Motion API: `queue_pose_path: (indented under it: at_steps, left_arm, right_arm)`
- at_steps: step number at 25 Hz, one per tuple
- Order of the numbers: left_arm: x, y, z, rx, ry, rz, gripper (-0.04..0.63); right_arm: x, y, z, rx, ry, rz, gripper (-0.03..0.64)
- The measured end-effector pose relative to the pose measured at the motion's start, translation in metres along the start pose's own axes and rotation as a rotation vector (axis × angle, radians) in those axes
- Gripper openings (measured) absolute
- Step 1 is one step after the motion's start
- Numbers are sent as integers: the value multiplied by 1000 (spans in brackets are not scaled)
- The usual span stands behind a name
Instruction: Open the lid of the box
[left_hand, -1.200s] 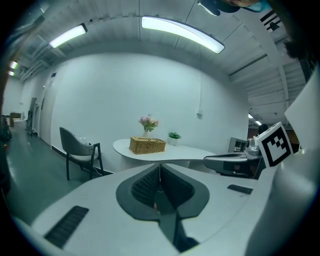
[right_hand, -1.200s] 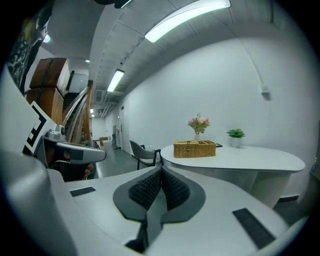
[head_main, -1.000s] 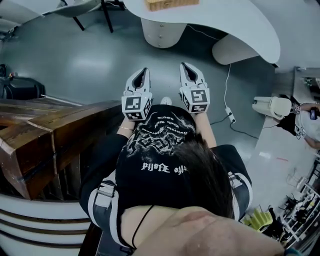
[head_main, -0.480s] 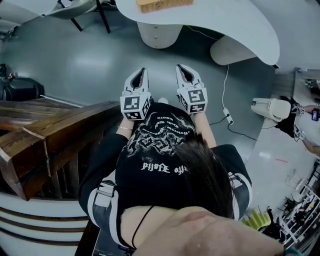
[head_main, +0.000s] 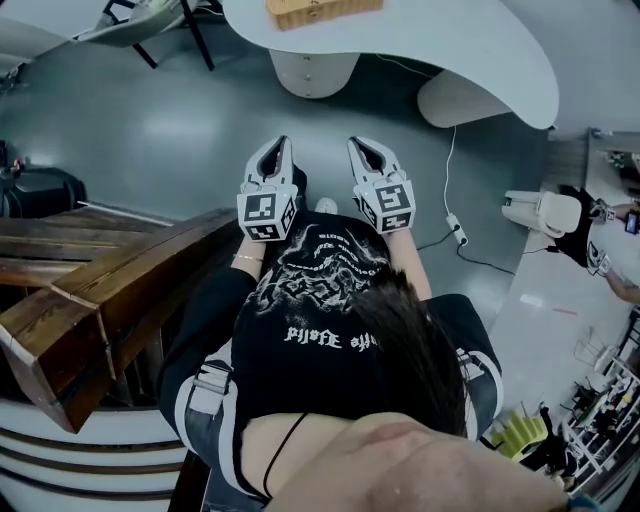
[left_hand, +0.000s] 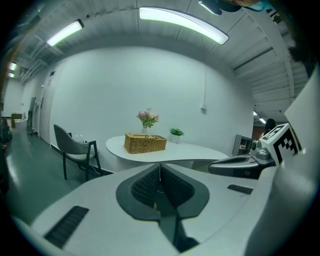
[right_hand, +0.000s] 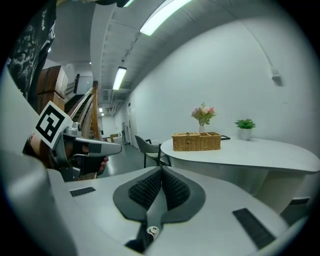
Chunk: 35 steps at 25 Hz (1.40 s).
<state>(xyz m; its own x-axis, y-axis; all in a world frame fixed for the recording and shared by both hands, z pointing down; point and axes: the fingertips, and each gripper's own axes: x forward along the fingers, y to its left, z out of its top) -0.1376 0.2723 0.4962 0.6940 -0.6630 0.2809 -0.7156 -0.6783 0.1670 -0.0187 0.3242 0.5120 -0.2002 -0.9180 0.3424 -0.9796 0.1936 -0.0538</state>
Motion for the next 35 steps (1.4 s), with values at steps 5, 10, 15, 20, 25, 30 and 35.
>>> queue_pose_path:
  at_steps: [5, 10, 15, 20, 25, 30, 35]
  left_arm:
    - [46, 26, 17, 0, 9, -31, 25]
    - [102, 56, 34, 9, 9, -65, 25]
    - [167, 90, 56, 20, 15, -98, 25]
    - [206, 127, 74, 23, 5, -116, 25]
    - [227, 157, 85, 14, -1, -130, 25]
    - [243, 173, 85, 10, 2, -158, 25]
    - [252, 172, 85, -3, 10, -169, 25]
  right_arm:
    - [35, -26, 11, 19, 13, -50, 26]
    - [84, -56, 27, 32, 16, -95, 26]
    - [141, -92, 49, 33, 25, -131, 26]
    - [187, -107, 67, 30, 36, -157, 26]
    - [216, -111, 80, 28, 33, -191, 26]
    - [239, -109, 87, 30, 26, -212, 26]
    - [244, -116, 90, 50, 22, -231, 26]
